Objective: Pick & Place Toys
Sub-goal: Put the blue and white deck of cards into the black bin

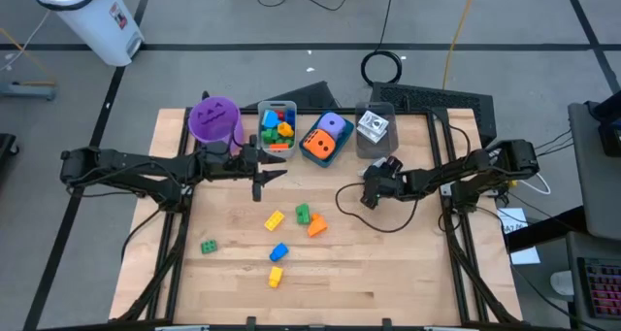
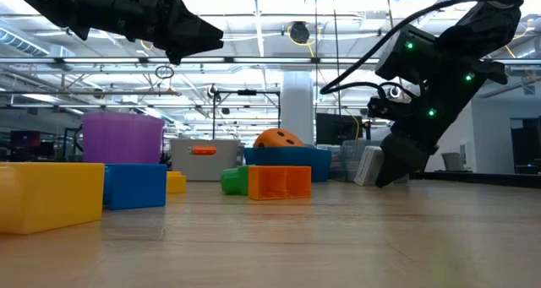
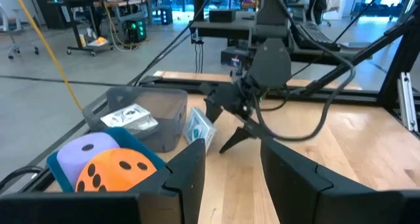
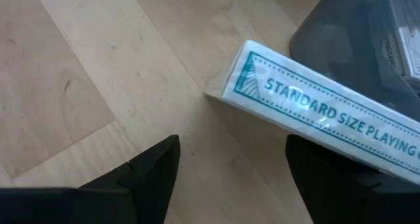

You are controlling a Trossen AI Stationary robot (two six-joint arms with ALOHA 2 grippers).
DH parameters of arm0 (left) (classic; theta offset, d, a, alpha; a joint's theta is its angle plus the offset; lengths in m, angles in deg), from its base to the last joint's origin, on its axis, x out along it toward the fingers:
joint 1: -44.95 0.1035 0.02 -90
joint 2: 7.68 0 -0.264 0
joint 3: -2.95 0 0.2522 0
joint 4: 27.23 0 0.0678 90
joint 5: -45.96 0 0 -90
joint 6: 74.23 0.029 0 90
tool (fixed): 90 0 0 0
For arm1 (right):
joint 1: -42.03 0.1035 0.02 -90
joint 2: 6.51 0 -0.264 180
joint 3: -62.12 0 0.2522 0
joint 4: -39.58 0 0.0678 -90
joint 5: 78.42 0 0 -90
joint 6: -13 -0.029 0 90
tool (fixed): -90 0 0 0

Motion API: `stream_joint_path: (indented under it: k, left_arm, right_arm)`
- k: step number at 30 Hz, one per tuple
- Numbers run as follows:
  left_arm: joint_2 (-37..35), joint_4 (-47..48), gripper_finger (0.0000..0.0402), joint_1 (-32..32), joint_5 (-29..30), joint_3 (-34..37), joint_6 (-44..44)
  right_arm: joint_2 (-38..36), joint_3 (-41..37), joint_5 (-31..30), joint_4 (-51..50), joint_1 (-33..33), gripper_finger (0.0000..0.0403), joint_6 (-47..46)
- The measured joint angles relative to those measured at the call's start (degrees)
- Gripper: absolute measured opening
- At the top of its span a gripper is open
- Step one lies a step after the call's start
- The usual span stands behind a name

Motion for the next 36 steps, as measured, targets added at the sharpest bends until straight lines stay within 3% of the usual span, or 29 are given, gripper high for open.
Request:
stream_joint_path:
  k: [9,19,30,36]
  left_arm:
    - [3.8,-2.1,0.0152,0.0,0.0,0.0,0.0]
    - [6.6,-5.4,0.0152,0.0,0.0,0.0,0.0]
    - [6.6,-5.5,0.0152,0.0,0.0,0.0,-0.1]
    - [6.6,-5.6,0.0152,0.0,0.0,0.0,-0.1]
  right_arm:
    - [-0.4,0.0,-1.8,0.0,0.0,0.0271,7.1]
    - [-7.5,-0.1,-4.4,-2.3,0.1,0.0267,14.5]
    - [-9.9,0.0,-5.6,-1.2,0.1,0.0267,29.6]
    - [-9.9,0.0,-4.7,4.3,-0.2,0.0267,39.3]
